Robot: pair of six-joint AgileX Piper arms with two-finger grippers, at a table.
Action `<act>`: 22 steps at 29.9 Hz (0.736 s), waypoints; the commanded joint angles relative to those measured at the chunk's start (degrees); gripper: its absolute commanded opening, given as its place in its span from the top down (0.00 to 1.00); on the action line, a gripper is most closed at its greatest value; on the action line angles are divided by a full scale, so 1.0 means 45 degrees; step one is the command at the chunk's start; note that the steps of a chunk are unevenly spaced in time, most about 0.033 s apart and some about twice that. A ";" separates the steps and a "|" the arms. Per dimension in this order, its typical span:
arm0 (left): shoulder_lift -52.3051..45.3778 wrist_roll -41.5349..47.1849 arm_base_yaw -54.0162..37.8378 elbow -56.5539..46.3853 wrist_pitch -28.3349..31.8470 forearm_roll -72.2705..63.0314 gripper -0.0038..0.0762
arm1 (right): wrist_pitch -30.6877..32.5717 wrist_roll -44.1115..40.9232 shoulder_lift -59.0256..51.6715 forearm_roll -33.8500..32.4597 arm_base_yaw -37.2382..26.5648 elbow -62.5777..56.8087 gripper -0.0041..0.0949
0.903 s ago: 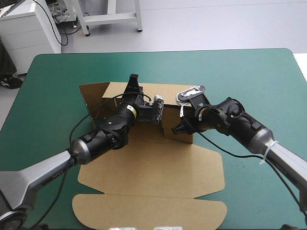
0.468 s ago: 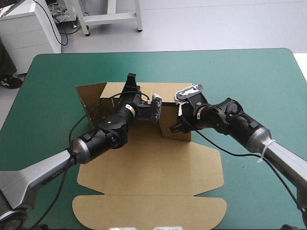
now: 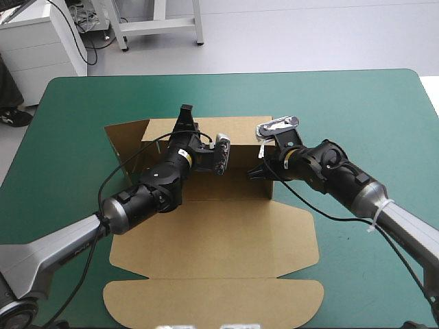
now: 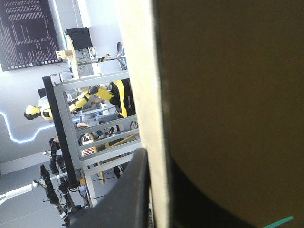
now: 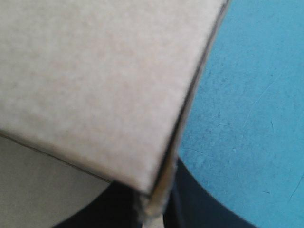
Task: Fold the box
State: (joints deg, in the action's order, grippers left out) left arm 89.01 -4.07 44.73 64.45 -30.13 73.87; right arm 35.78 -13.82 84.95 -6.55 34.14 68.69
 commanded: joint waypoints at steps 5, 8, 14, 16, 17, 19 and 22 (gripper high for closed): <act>-0.0182 0.0379 0.0119 -0.0012 0.0390 -0.0859 0.96 | -0.2431 0.0344 -0.0415 0.0054 0.0046 0.0487 0.98; -0.0182 0.0633 0.0119 -0.0012 0.0271 -0.0859 0.96 | -0.2734 0.0344 -0.0391 0.0054 0.0046 0.0487 0.98; -0.0206 0.0703 0.0564 0.0007 -0.0639 -0.0919 0.75 | -0.2912 0.0273 -0.0281 -0.0170 0.0046 0.0487 0.98; -0.0231 0.0754 0.0860 0.0007 -0.0789 -0.0978 0.63 | -0.2968 0.0121 -0.0103 -0.0389 0.0046 0.0487 0.98; -0.0289 0.0904 0.1036 0.0007 -0.0849 -0.1002 0.57 | -0.2968 0.0004 0.0049 -0.0584 0.0046 0.0487 0.98; -0.0451 0.1375 0.1369 0.0007 -0.1066 -0.1002 0.47 | -0.3000 -0.0028 0.0284 -0.0585 0.0046 0.0487 0.98; -0.0834 0.1880 0.1767 0.0007 -0.1262 -0.1002 0.40 | -0.3177 -0.0028 0.0493 -0.0608 -0.0008 0.0487 0.98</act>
State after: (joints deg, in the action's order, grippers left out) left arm 88.44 2.06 50.48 63.56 -37.95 69.99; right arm 29.15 -14.90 88.29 -9.64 33.87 68.58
